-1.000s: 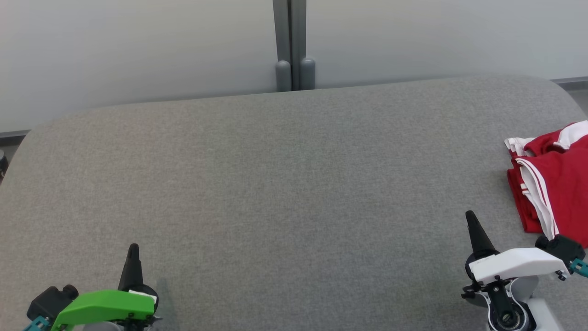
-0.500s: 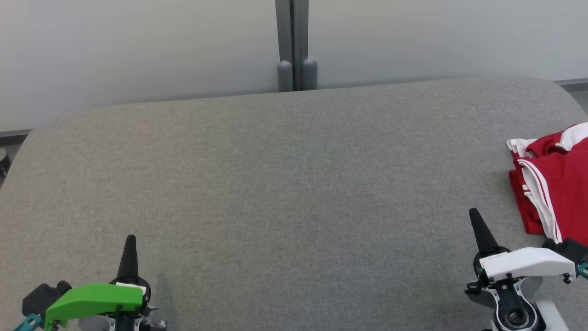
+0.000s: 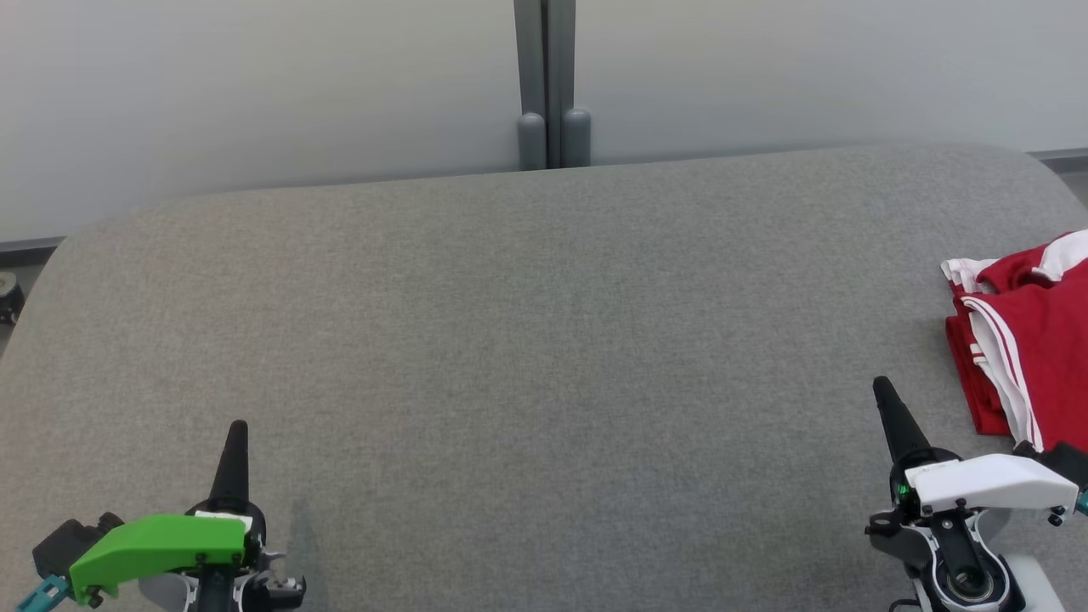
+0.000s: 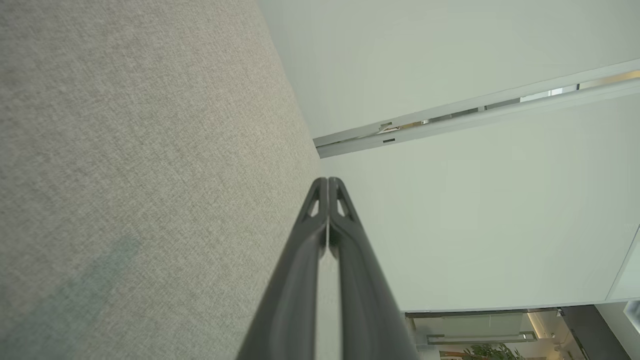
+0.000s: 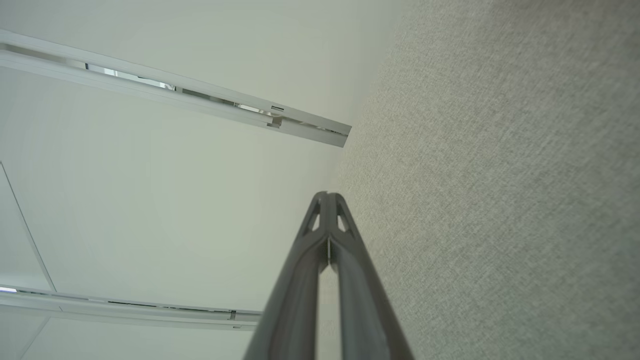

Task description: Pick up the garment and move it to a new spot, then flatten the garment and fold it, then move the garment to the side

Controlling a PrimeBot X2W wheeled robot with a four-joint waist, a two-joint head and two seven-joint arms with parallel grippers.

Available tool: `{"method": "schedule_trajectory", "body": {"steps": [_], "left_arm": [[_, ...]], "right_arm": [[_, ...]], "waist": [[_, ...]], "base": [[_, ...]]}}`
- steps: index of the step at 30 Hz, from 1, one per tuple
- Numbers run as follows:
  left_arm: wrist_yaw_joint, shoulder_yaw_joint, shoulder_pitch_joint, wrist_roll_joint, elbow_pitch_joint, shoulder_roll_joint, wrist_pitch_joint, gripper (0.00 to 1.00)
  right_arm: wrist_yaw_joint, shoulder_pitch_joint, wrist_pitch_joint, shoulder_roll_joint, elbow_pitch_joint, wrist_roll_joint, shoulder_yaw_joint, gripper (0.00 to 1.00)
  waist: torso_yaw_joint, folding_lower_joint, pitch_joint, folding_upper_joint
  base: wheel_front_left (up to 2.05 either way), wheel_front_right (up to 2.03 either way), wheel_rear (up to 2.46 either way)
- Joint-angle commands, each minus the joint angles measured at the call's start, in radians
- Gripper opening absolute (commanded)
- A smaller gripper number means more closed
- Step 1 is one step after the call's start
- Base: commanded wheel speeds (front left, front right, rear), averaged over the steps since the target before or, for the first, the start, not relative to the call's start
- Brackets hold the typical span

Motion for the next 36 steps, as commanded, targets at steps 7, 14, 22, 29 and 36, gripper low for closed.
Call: {"method": "schedule_trajectory", "body": {"steps": [7,14,22,29,36], "left_arm": [[-0.005,0.011,-0.028,-0.072,-0.015,0.008,0.019,0.0],[-0.006,0.018,-0.032,-0.122,-0.02,0.008,0.032,0.0],[-0.008,0.026,-0.039,-0.179,-0.026,0.008,0.049,0.0],[-0.009,0.032,-0.044,-0.223,-0.03,0.008,0.063,0.0],[-0.01,0.037,-0.048,-0.27,-0.035,0.009,0.074,0.0]], "right_arm": [[0.0,0.011,0.022,-0.006,-0.027,0.074,-0.01,0.0],[0.0,0.016,0.035,-0.007,-0.04,0.129,-0.014,0.0],[-0.001,0.022,0.052,-0.007,-0.055,0.189,-0.019,0.0],[0.0,0.028,0.065,-0.007,-0.066,0.238,-0.023,0.0],[0.0,0.032,0.077,-0.008,-0.078,0.286,-0.027,0.0]], "waist": [[0.003,0.0,-0.001,0.0],[0.006,0.0,-0.001,0.0],[0.009,0.0,-0.002,0.0],[0.012,0.0,-0.003,0.0],[0.015,0.0,-0.003,0.0]], "base": [[0.0,0.0,0.0],[0.0,0.0,0.0],[0.0,0.0,0.0],[0.0,0.0,0.0],[0.0,0.0,0.0]]}}
